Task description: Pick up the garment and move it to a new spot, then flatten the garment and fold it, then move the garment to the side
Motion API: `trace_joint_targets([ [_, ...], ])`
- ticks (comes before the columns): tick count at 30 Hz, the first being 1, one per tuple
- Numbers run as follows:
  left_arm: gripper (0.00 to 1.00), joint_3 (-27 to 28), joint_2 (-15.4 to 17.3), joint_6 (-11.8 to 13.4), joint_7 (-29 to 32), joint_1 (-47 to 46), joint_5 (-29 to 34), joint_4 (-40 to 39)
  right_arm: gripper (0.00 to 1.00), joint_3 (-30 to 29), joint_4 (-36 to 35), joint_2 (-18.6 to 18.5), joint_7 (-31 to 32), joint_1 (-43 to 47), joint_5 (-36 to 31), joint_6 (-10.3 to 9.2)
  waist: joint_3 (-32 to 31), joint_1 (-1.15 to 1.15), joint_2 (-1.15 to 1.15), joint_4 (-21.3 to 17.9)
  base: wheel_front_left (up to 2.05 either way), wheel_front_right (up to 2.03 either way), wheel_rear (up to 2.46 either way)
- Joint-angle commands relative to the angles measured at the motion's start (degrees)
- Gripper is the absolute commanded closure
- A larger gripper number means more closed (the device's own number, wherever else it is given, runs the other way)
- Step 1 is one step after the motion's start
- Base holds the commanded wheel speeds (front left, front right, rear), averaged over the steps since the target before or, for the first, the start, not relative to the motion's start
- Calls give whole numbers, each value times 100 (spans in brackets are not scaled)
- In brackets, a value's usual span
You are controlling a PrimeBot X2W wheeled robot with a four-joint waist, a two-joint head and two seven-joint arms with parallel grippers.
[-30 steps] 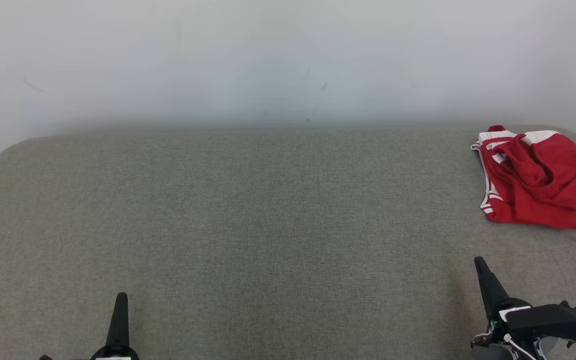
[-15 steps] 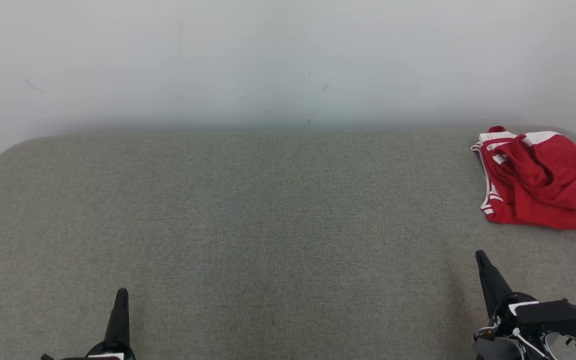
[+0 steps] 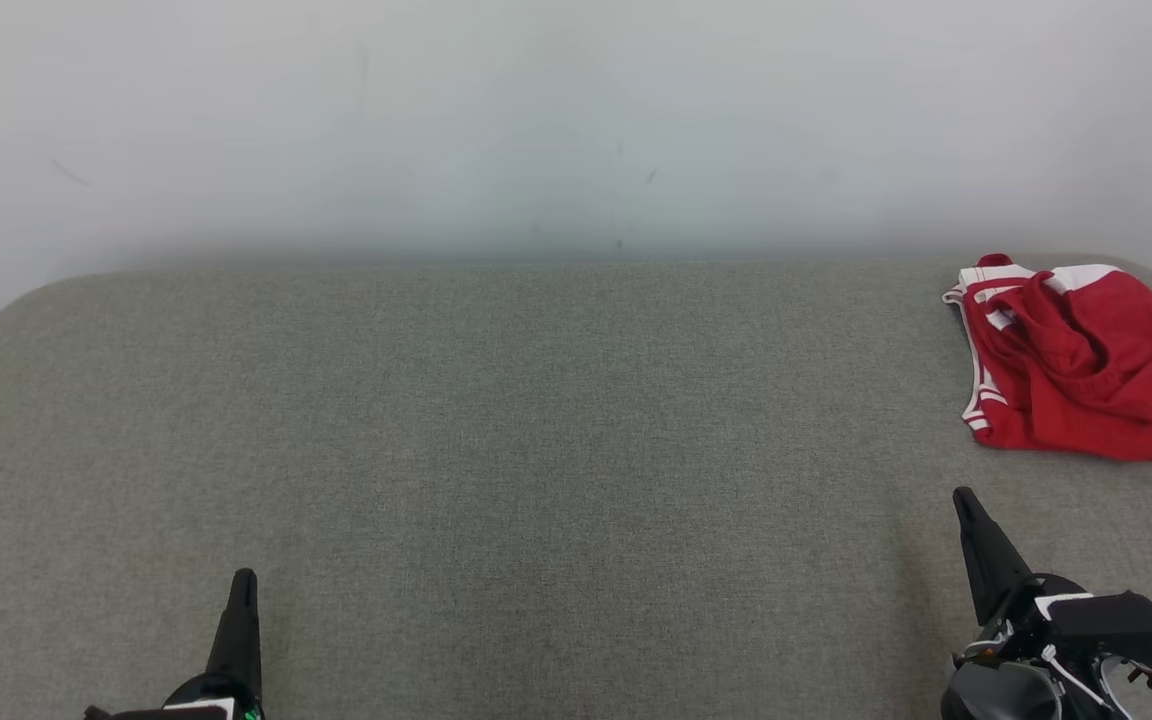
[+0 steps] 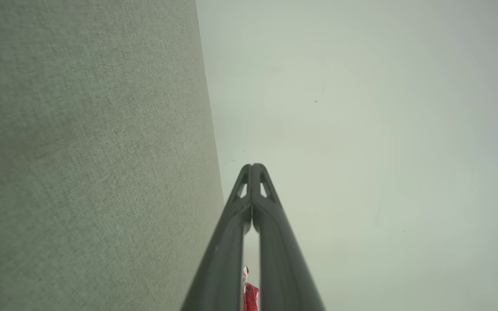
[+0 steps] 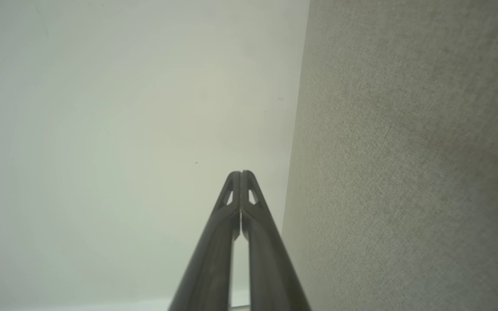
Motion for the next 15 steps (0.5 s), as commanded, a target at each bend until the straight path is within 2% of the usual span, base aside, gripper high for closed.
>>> trace_joint_targets([
  [1,100,19,20,-38,38,-62,-123,-30,100,-24,5,11,58,-46,122,-12,-1,0,0,1,0,0,0],
  [15,100,16,20,-41,31,-59,-136,-29,100,-23,5,11,55,-50,148,-12,-2,0,0,2,0,0,0],
])
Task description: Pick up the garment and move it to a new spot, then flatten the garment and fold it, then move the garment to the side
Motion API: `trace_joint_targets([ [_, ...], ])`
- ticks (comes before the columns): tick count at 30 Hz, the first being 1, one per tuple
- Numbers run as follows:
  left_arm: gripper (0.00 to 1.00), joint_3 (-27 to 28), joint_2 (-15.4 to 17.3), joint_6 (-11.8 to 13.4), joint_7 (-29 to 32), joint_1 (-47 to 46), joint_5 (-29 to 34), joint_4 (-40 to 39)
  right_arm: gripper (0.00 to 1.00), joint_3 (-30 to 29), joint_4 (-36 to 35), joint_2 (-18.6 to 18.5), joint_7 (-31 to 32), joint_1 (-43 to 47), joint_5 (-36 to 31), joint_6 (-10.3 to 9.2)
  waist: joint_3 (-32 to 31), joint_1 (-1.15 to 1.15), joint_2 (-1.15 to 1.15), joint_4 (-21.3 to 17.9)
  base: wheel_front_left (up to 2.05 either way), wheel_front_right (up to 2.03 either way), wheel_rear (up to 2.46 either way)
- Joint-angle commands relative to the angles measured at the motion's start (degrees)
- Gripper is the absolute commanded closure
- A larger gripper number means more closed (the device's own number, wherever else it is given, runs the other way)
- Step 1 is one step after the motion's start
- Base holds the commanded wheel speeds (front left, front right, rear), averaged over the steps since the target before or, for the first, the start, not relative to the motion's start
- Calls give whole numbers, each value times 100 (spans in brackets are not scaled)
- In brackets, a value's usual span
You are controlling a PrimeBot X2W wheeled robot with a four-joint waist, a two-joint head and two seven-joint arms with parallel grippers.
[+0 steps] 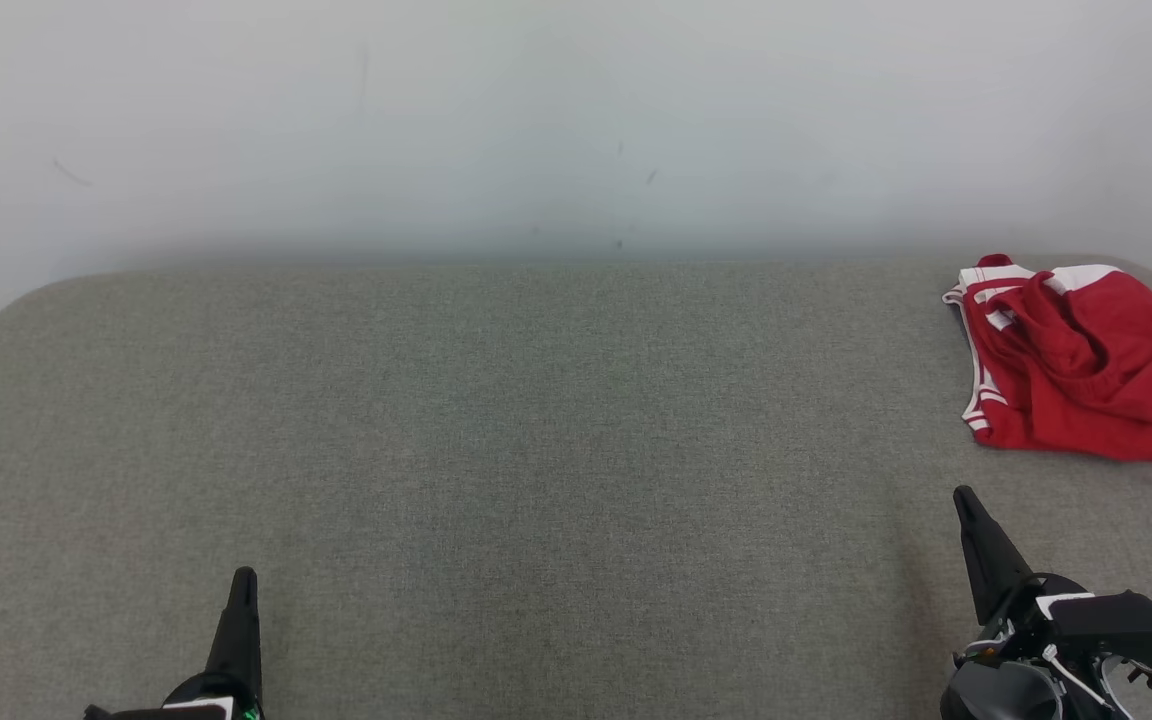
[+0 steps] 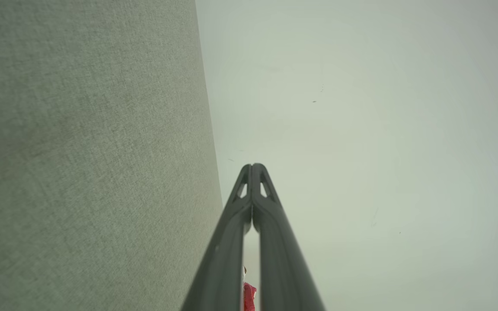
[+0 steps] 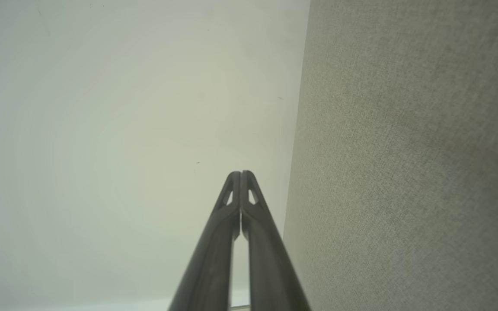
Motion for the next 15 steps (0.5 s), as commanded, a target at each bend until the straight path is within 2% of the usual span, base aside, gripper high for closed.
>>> trace_joint_targets([
  [1,100,11,19,-19,-4,-47,-32,-19,100,-6,3,11,10,-39,49,-12,0,0,0,0,0,0,0],
  [15,100,13,19,-19,-5,-46,-32,-20,100,-5,3,11,10,-38,49,-12,0,0,0,0,0,0,0],
])
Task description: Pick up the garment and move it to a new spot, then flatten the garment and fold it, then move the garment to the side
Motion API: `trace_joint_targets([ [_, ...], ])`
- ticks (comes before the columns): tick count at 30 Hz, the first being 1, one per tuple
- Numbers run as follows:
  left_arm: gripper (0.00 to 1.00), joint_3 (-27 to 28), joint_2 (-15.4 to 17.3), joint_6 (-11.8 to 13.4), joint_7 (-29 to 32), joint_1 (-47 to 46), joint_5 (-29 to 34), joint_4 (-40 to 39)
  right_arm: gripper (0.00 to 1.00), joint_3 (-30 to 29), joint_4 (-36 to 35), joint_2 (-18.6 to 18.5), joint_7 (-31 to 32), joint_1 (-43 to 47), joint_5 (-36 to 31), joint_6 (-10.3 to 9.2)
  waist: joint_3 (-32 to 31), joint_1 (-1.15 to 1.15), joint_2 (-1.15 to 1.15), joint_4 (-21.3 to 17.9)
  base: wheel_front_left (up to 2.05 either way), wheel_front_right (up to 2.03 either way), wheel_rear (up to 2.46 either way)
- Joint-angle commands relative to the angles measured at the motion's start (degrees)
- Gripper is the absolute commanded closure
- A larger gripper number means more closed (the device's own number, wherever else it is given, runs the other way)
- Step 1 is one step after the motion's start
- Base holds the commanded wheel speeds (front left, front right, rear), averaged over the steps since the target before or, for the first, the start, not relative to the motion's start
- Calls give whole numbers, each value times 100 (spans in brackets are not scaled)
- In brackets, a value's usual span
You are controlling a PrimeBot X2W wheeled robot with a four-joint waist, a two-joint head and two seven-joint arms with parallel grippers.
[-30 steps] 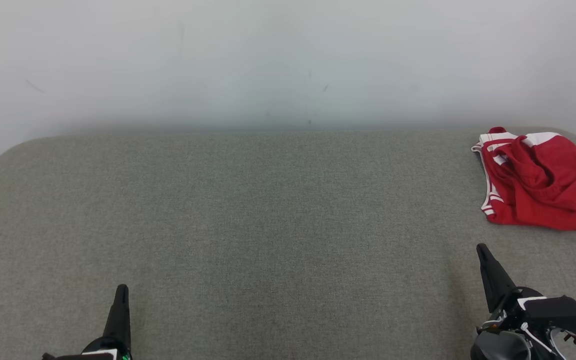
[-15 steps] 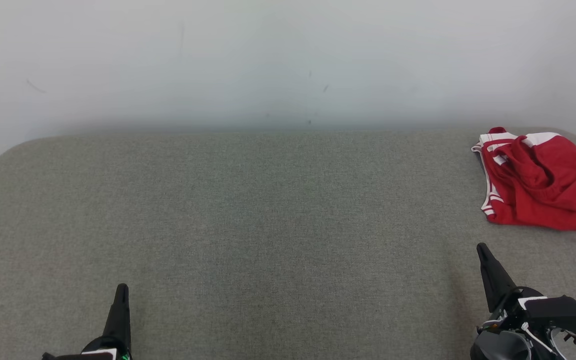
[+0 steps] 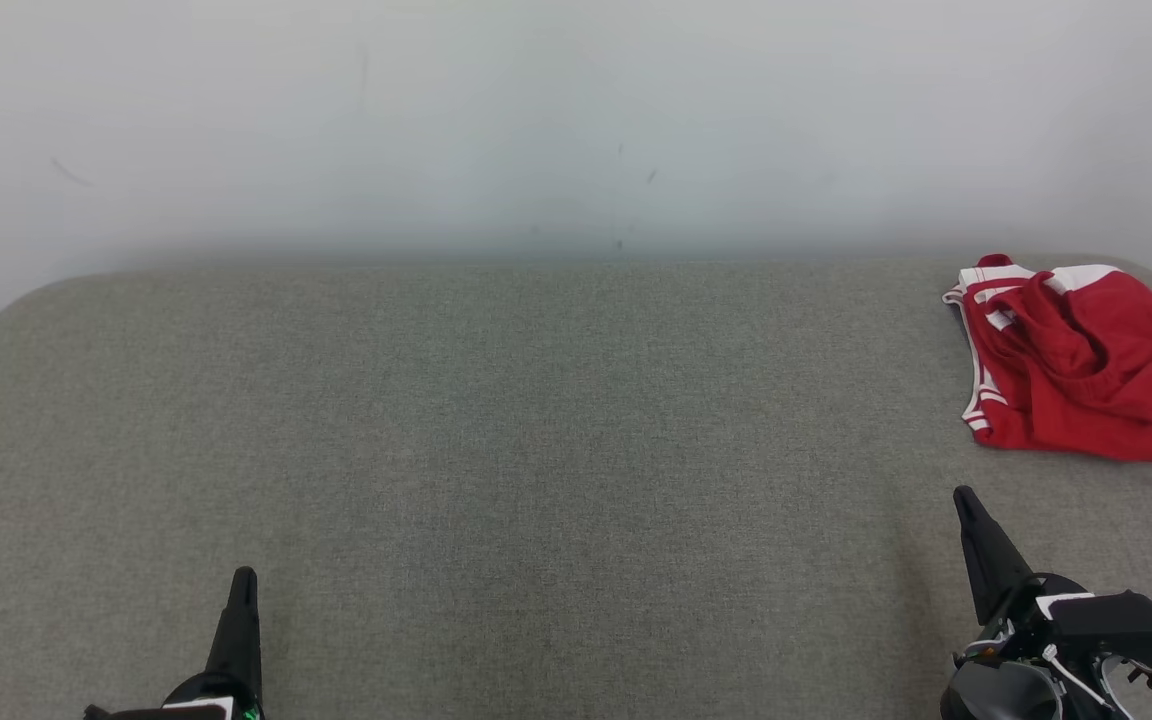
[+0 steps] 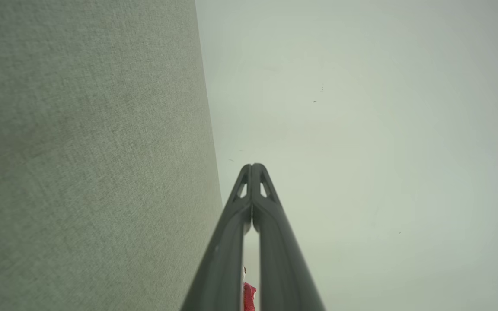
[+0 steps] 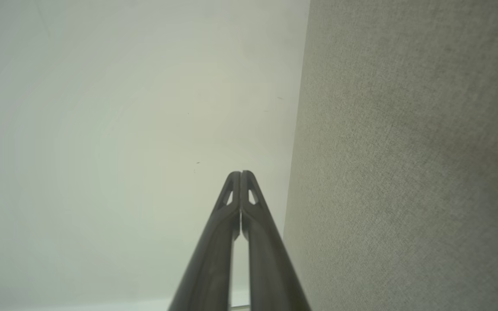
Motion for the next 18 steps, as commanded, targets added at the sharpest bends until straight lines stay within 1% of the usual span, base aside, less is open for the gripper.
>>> trace_joint_targets([
  [1,100,17,19,-19,-5,-46,-32,-20,100,-5,3,11,10,-38,49,-12,0,0,-1,0,0,0,0],
  [18,100,17,19,-19,-5,-46,-32,-19,100,-5,3,11,9,-38,50,-12,0,0,-1,0,0,0,0],
])
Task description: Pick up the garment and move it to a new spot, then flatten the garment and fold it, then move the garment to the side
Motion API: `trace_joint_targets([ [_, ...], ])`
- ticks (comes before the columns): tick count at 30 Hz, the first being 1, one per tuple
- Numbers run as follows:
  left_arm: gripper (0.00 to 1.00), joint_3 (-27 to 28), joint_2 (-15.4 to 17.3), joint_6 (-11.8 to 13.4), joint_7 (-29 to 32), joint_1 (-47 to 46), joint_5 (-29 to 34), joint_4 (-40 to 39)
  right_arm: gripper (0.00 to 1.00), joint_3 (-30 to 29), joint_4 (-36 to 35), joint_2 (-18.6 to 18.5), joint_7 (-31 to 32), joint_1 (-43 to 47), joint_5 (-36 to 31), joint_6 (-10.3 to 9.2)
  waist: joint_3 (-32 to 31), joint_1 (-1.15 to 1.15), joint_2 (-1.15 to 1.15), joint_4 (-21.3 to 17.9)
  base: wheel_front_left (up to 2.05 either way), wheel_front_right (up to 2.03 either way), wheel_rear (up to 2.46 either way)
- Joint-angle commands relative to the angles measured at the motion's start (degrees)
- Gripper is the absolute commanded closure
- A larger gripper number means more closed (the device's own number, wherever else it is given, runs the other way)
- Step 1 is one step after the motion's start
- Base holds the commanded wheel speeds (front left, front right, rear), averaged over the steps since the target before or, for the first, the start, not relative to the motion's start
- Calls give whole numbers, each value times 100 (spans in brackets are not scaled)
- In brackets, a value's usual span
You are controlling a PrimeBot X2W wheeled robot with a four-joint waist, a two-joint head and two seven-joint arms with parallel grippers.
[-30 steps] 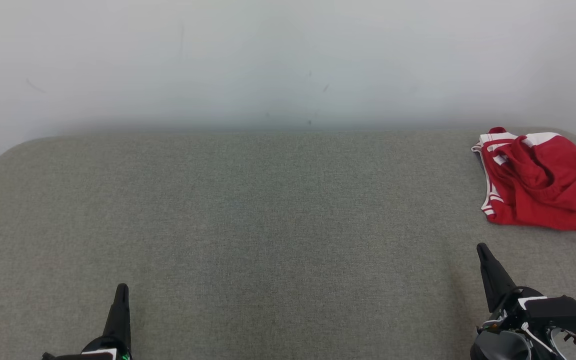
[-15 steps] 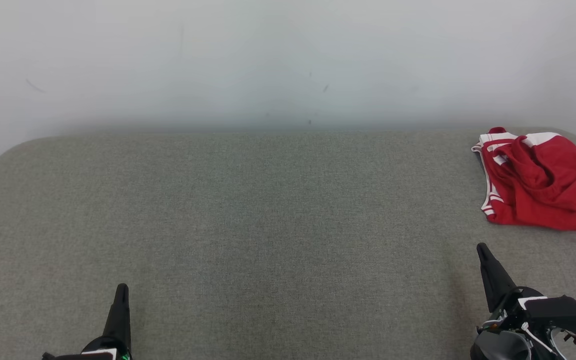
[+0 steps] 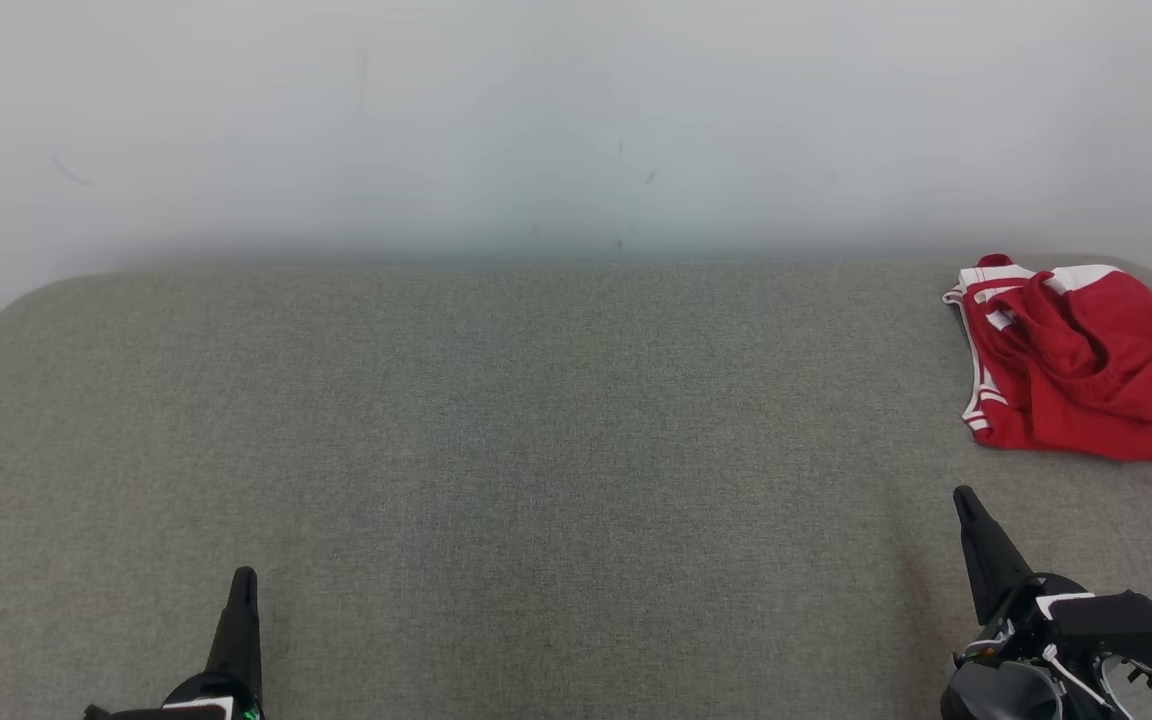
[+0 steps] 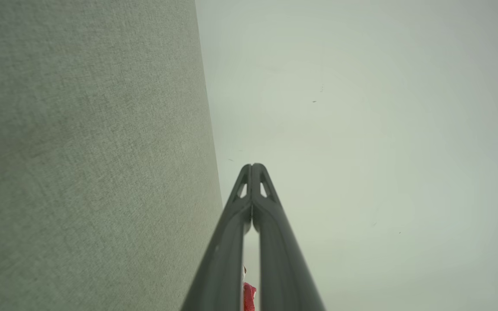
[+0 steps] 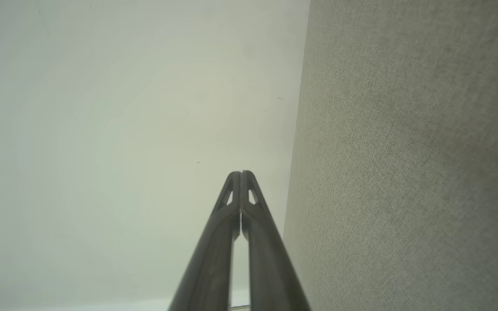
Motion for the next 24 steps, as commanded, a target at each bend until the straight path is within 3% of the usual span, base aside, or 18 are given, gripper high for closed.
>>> trace_joint_targets([
  [1,100,15,19,-18,-5,-46,-33,-18,100,-5,3,11,9,-38,50,-12,0,0,0,0,0,0,0],
  [24,100,15,19,-18,-5,-45,-33,-19,100,-4,3,11,9,-38,50,-12,0,0,0,0,0,0,0],
])
